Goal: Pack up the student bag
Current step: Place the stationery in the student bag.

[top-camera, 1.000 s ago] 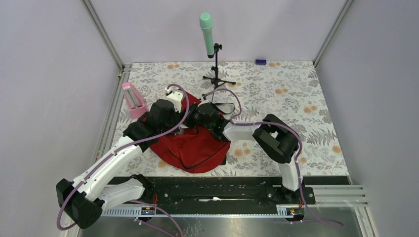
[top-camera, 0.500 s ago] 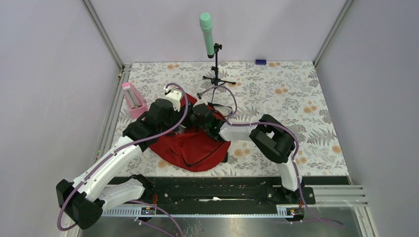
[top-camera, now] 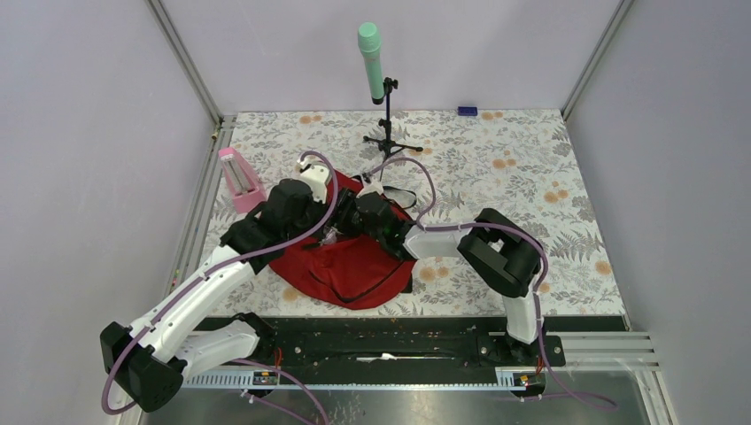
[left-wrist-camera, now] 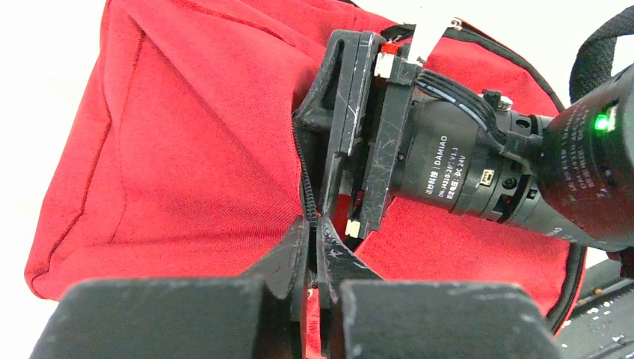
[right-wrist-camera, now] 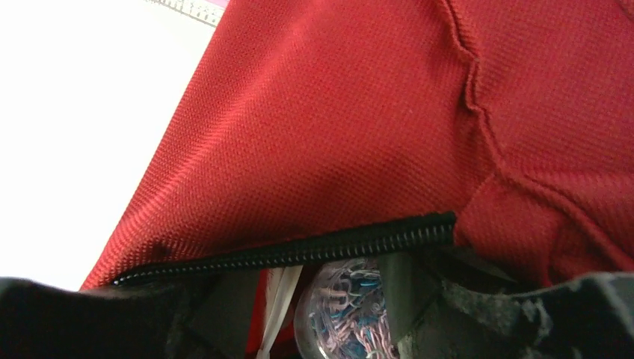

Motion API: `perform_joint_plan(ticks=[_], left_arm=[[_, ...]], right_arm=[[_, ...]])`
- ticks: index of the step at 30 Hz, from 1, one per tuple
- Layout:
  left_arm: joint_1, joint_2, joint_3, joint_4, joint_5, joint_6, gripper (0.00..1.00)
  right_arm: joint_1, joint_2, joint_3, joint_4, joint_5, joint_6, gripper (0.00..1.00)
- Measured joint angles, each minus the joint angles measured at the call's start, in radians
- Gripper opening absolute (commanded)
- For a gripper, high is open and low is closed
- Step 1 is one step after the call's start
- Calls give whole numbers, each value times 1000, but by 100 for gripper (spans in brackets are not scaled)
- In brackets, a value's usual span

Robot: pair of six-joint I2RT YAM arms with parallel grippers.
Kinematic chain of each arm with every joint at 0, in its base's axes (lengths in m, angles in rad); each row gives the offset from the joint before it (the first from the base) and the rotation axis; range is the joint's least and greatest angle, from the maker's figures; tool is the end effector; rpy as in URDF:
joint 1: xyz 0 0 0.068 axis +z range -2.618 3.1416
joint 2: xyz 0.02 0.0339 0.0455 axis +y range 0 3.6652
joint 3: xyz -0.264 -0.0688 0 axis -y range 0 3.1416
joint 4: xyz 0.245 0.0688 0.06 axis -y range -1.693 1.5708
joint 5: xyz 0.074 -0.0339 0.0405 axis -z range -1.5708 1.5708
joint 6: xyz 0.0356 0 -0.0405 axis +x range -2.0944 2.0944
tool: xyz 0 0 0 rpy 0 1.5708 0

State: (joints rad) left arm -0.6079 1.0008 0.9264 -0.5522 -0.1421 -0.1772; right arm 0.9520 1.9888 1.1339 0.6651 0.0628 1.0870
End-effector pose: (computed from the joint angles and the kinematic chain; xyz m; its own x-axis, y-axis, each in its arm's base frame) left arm 0.1792 -0.1185 0.3133 -0.5569 0.1749 -0.8120 0.3790 0.9234 -0.0610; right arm 0.2575 0.3578 0.1886 -0.7389 0.4854 -0.4673 -0.2646 0.4287 0.8638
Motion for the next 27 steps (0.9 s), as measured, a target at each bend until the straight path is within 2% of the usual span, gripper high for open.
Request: perform_joint_plan(ticks=[3, 8, 19, 27], left_arm=[[-1, -3, 0, -1, 26, -11, 0], [22, -11, 0, -11, -14, -5, 0], [23, -18, -2, -23, -38, -3, 0], [26, -18, -2, -31, -57, -3, 0]], right_arm=[[0, -26, -34, 0, 9, -12, 66], [-2, -111, -107, 6, 5, -36, 66], [-3, -197, -145, 36, 13, -179, 66], [-6, -438, -291, -13, 61, -290, 73]])
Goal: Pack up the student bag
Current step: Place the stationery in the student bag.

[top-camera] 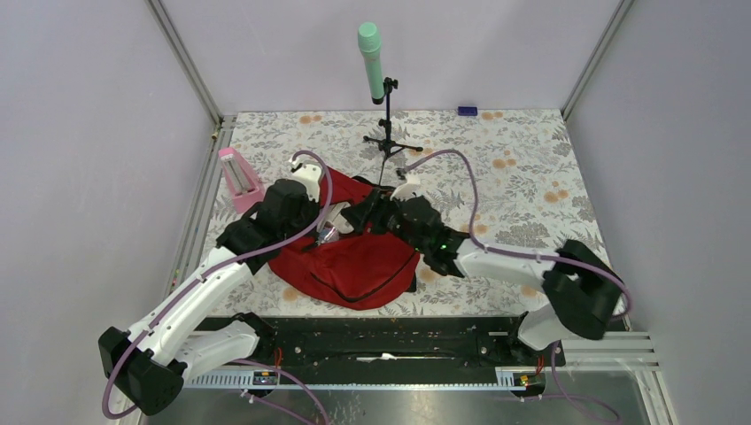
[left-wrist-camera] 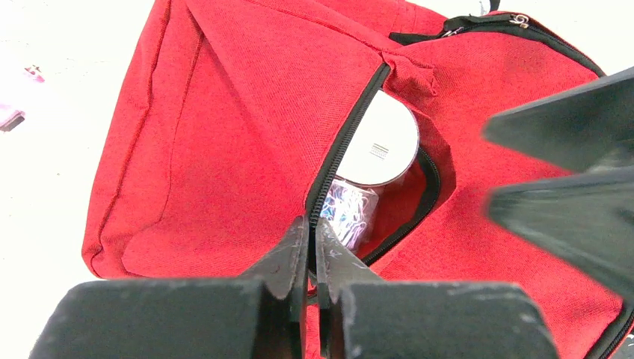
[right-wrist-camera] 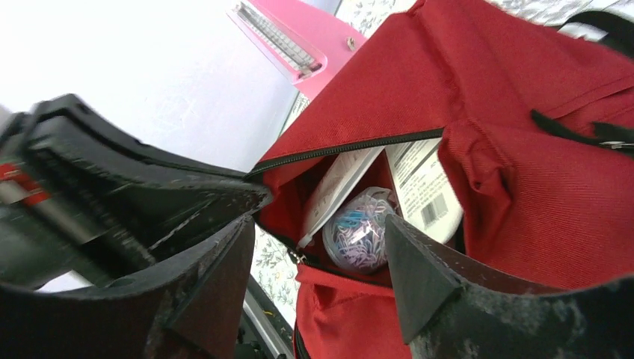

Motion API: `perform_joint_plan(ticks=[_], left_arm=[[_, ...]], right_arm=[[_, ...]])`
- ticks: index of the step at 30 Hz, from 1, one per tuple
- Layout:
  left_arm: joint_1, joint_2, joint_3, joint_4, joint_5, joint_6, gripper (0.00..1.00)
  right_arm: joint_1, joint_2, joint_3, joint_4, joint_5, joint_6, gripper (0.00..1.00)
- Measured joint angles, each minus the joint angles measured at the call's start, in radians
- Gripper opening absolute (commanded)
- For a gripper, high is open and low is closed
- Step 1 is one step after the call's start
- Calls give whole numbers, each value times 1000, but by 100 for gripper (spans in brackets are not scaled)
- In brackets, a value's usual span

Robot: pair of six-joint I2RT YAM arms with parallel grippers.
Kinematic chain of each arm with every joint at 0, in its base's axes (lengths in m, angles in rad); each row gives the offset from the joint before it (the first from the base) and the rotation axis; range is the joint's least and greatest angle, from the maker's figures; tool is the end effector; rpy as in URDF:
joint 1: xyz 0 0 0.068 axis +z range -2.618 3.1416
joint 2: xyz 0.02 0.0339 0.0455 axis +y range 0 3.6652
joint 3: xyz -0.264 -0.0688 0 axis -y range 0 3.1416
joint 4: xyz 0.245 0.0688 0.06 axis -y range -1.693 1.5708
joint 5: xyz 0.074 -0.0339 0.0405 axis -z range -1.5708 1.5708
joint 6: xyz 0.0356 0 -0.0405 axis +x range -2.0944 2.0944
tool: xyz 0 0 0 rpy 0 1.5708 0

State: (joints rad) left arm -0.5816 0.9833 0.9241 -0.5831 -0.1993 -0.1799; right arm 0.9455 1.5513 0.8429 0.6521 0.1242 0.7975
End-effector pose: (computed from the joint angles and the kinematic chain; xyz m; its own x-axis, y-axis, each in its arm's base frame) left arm 0.1785 -0.1089 0.3134 -0.5651 0.1616 -0.8090 0.3099 0.9504 -0.0266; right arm 0.2079 0.2805 0.2575 -0.5469 0.4555 -0.7024 -0.4878 0.5084 0.7096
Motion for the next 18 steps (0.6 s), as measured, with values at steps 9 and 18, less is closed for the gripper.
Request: perform_joint_plan(ticks=[9, 18], left_arm=[[10, 2, 2, 0, 8, 18, 10], [12, 14, 27, -8, 63, 79, 86]], right_arm=[[-184, -323, -125, -284, -53, -74, 79], [-298, -520, -304, -560, -111, -93, 79]])
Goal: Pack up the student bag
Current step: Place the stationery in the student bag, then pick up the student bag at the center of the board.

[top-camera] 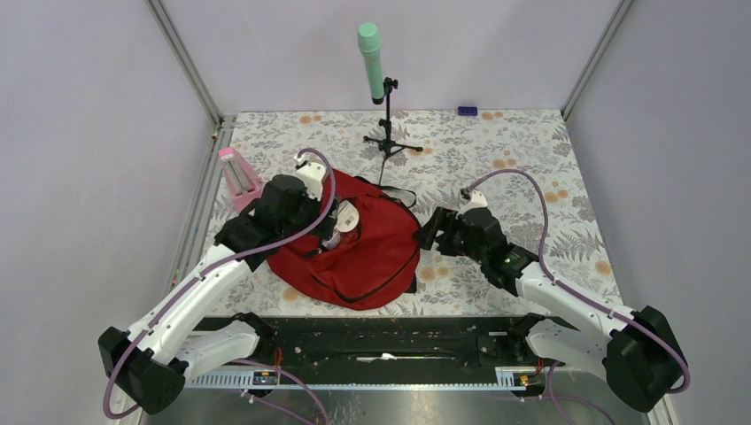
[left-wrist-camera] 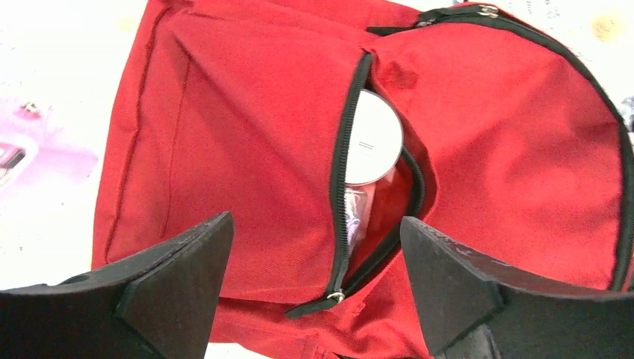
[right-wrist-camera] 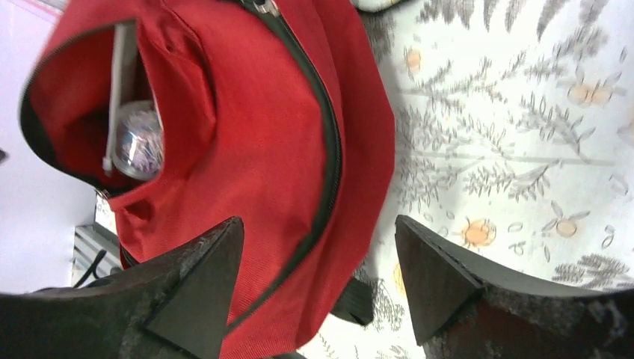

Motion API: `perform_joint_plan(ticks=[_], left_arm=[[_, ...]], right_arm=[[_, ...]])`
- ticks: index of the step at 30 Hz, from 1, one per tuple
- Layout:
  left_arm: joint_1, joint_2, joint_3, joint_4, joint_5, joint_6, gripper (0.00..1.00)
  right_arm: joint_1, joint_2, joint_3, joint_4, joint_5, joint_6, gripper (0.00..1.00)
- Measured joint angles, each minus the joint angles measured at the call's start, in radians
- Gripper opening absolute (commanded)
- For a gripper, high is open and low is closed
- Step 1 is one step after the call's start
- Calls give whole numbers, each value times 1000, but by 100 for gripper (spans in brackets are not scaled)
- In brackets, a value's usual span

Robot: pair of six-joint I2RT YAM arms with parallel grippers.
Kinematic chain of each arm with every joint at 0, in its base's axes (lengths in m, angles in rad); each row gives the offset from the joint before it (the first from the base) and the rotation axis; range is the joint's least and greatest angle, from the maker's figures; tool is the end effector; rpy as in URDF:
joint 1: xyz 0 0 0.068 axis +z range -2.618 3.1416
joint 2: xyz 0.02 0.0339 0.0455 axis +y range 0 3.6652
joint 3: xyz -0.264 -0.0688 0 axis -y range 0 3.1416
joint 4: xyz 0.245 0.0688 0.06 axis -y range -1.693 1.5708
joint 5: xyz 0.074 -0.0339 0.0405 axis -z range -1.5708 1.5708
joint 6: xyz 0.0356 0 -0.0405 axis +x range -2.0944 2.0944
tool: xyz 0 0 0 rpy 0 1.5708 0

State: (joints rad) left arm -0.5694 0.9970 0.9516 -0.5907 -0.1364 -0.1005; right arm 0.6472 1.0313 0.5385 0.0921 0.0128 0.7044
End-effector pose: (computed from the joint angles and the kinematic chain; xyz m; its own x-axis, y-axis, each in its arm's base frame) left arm 0.1812 -0.1103 0.3191 -0.5422 0.2290 -0.8085 0.3896 0.9210 -0.0003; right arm 0.1834 0.1380 0.2342 -0.6215 0.3420 -0.7049 -0.2507 0.7656 0.5925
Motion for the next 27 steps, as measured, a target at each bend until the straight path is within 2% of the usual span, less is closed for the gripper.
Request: perform_joint_plan(ticks=[2, 6, 11, 16, 21, 27], left_arm=[[-7, -3, 9, -1, 25, 13, 86], [-98, -26, 11, 6, 76, 23, 86], [-238, -46, -35, 103, 217, -53, 87], [-330, -23, -143, 190, 307, -148, 88], [-368, 18, -205, 259, 351, -225, 89], [-444, 80, -208, 330, 318, -268, 93]], right_arm=[[-6, -3, -26, -10, -29, 13, 75], [-7, 19, -32, -17, -89, 48, 55], [-7, 81, -14, -4, -153, 90, 21], [-7, 114, 26, 10, -193, 121, 0], [-7, 132, 37, 34, -217, 142, 0], [-7, 146, 37, 47, -221, 160, 0]])
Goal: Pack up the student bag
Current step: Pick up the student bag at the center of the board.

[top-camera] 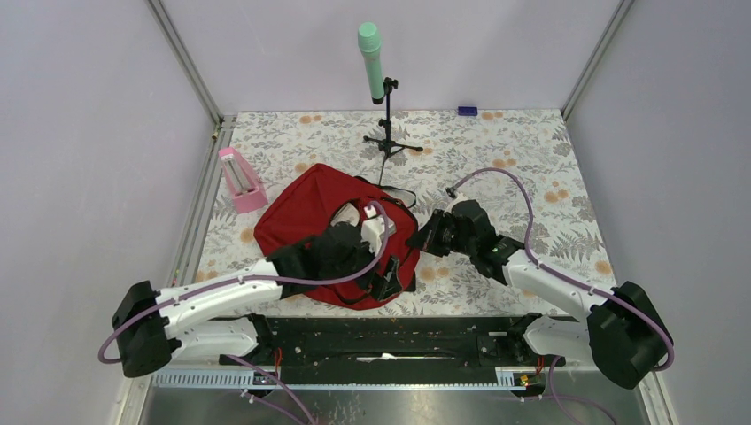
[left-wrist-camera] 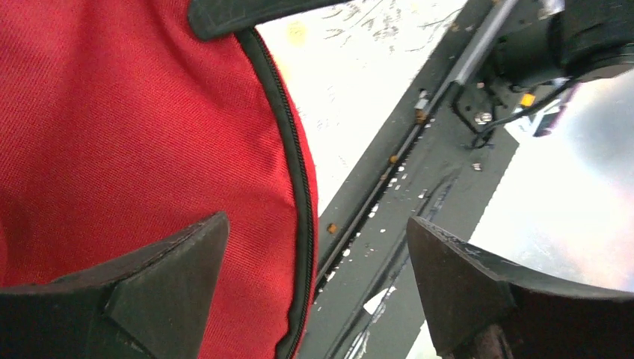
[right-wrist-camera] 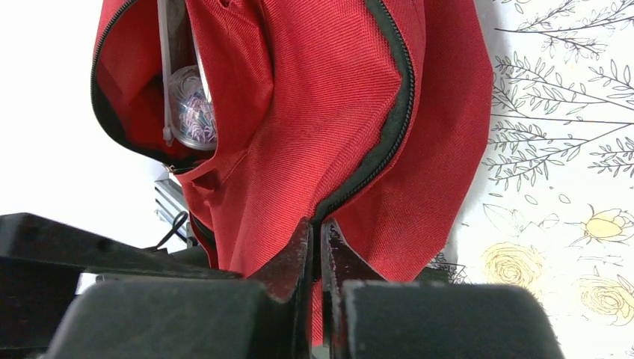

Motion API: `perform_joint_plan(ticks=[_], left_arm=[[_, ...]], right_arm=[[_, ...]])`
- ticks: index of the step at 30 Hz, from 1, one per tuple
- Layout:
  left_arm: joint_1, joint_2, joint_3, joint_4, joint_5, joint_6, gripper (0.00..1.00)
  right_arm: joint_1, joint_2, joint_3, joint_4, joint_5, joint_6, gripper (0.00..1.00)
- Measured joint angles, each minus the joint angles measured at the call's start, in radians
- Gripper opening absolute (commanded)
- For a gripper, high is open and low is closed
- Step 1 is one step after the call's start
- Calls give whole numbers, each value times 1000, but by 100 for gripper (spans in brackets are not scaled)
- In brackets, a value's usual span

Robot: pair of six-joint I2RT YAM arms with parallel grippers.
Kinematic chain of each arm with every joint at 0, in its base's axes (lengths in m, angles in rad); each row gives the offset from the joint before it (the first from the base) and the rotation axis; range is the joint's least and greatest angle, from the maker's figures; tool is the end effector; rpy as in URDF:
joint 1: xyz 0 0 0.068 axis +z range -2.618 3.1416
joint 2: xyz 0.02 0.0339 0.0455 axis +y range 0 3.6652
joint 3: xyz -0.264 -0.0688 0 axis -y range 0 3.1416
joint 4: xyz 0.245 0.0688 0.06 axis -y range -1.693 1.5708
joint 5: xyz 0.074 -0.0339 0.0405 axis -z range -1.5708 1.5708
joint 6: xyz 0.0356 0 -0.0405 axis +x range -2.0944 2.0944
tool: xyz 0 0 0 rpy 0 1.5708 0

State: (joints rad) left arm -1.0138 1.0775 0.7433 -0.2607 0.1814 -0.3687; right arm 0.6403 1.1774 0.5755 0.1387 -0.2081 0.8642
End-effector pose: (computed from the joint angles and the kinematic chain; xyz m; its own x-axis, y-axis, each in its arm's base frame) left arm 0.1195 -0.2041 0.2612 -0.6057 0.3021 -0.7361 0.7457 0.5382 -0.3928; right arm 0.1978 0.1565 0.2194 -0.7900 0.3395 -0.5106 -0.2032 0.6407 0.7404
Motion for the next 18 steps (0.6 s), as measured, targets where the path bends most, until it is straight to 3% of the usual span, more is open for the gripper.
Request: perform_joint_plan(ticks=[2, 4, 7, 9, 10, 12, 16, 18], left_arm=[[-31, 39, 2, 0, -55, -5, 91], [-66, 91, 11, -18, -131, -4, 76], [-103, 161, 48, -57, -226, 6, 32], [-114, 192, 72, -74, -273, 7, 9], [-116, 200, 82, -85, -294, 14, 1], [-116, 200, 97, -108, -337, 29, 0], [-119, 178, 137, -159, -401, 65, 0], [-101, 157, 171, -199, -422, 89, 0]], right_arm=[[0, 0, 2, 2, -3, 3, 0], [0, 0, 7, 2, -5, 6, 0], [0, 0, 18, 3, -13, 7, 0], [0, 0, 25, 3, -15, 7, 0], [0, 0, 28, 2, -15, 7, 5], [0, -2, 35, 3, -15, 6, 15], [-2, -24, 50, 2, -10, -8, 57], [-2, -52, 50, -2, -9, -31, 65]])
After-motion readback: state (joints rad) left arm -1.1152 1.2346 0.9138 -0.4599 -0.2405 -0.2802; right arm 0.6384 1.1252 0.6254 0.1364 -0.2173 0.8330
